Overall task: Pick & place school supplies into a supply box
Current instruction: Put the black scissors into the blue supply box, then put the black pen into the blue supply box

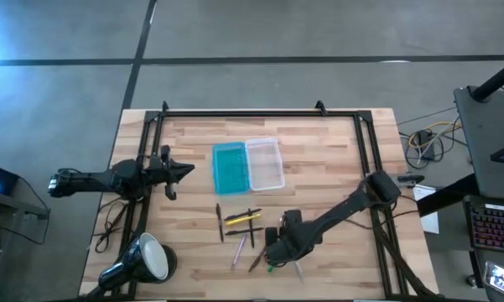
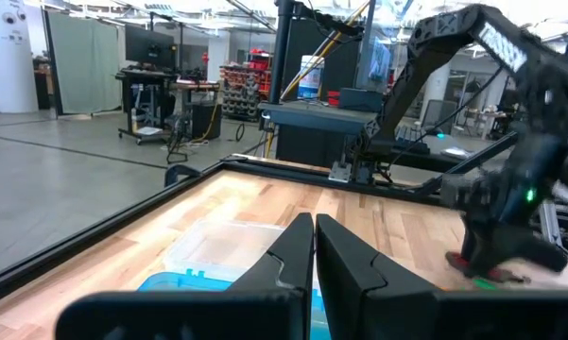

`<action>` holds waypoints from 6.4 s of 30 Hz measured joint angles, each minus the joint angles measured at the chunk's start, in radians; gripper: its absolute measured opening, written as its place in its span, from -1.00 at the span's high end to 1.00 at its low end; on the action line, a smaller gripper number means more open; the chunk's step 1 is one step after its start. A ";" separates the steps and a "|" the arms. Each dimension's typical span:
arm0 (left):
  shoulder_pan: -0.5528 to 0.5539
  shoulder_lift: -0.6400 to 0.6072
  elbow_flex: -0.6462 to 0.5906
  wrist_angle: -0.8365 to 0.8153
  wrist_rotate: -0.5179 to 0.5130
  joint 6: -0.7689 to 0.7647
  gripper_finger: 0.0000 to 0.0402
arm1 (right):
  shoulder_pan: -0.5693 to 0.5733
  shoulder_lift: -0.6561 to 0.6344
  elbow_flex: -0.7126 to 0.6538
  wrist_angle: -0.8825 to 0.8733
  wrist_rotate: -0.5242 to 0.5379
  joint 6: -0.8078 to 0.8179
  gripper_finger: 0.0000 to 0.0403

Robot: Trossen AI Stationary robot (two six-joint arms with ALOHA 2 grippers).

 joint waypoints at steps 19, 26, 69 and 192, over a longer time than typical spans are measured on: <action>0.000 0.000 0.000 0.000 0.000 0.000 1.00 | -0.536 -0.250 0.096 0.109 0.188 -0.906 0.64; 0.000 0.000 0.000 0.000 0.000 0.000 1.00 | -0.732 -0.206 0.095 0.299 0.094 -1.105 0.64; 0.000 0.000 0.000 0.000 0.000 0.000 1.00 | -0.828 0.008 0.087 0.486 -0.201 -1.193 0.62; 0.001 0.852 0.613 -0.160 0.347 -0.140 1.00 | -0.232 -0.411 -0.440 0.245 -0.100 -1.571 0.06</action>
